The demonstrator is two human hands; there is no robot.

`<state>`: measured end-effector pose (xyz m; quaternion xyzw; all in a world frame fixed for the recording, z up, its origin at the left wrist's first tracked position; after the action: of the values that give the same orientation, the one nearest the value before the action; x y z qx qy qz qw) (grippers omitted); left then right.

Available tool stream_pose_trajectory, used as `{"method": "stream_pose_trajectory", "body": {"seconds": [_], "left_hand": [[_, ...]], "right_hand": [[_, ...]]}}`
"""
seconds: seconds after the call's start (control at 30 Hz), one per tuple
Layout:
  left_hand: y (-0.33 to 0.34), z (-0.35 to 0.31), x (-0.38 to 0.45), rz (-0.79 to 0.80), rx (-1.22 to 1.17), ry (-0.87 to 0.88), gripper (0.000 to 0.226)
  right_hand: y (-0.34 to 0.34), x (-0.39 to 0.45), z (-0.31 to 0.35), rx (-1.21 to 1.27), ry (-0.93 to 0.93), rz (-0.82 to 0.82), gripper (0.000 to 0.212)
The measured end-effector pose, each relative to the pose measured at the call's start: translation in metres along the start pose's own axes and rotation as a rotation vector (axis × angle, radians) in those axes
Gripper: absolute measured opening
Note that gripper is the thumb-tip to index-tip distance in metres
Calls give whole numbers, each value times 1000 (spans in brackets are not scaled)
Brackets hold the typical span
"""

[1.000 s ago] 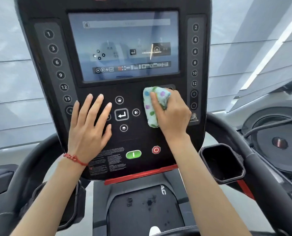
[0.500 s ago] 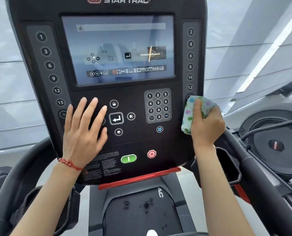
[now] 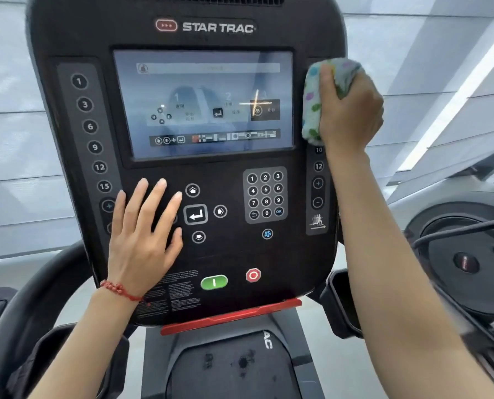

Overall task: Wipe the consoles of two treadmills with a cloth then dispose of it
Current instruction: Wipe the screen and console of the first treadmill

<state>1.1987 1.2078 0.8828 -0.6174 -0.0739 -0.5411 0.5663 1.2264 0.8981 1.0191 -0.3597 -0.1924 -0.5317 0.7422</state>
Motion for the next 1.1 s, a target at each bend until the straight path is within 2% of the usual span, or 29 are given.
{"method": "stream_pose_trajectory", "body": {"seconds": [0.13,0.3,0.5,0.7,0.93,1.1], "left_hand": [[-1,0,0,9,-1,-1,41],[0,0,0,12,-10,3,42],[1,0,-1,11,-6,0,42],[2,0,-2,18,-17,-3,42],[0,-2,-5,41,-28,-25,45],[-4,-10,-10,63,-77,-32,48]], "right_hand": [[13,33,21,1,-41,15,50],[14,26,12,29,-21,57,49],[-5,-42,-36,100,76,68,43],[-27,-127,-93,134,175,98,52],[-41,-167,-105,64,173,155,45],[-45,-184,-121,36,379,242,34]]}}
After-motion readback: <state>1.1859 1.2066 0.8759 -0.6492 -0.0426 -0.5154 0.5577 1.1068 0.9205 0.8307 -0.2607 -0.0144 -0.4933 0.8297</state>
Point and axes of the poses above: each hand's wrist, its own x-axis towards the middle knuckle, its own y-axis out of the palm, z = x × y, the point moved 10 cm from there along x, towards the middle knuckle, and after that the axes turned 6 degrees about y, right-handed, at the moved point
